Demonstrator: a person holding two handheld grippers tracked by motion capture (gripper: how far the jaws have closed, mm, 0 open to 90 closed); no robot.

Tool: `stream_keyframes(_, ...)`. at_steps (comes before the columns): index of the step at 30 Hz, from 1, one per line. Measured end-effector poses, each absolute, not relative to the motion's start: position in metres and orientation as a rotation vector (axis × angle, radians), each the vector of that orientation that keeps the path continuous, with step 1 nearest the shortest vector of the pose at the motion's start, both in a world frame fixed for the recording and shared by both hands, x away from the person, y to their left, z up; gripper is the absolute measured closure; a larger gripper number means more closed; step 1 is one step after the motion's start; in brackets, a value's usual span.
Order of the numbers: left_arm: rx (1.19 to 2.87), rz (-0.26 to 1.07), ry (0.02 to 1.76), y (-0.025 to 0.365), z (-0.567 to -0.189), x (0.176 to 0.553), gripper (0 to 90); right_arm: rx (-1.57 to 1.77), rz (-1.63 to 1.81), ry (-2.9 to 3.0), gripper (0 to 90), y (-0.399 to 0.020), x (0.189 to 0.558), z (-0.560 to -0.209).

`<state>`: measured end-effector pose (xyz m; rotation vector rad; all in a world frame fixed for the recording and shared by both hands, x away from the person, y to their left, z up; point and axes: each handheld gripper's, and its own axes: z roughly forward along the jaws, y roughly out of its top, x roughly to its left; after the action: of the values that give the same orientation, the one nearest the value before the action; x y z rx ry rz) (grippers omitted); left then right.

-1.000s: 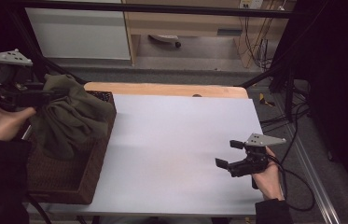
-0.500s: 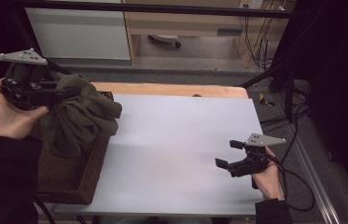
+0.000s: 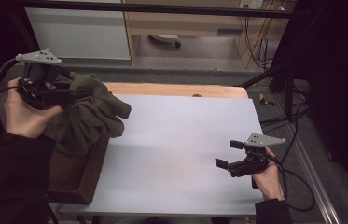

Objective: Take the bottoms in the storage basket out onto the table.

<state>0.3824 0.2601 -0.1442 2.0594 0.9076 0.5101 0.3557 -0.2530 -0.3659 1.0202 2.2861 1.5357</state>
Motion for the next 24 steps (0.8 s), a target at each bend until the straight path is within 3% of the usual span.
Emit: stream_keyframes(24,2.064,0.477,0.818,0.220,-0.146,0.385,73.4,1.021,1.538,2.283,0.6,-0.254,0.356,-0.366)
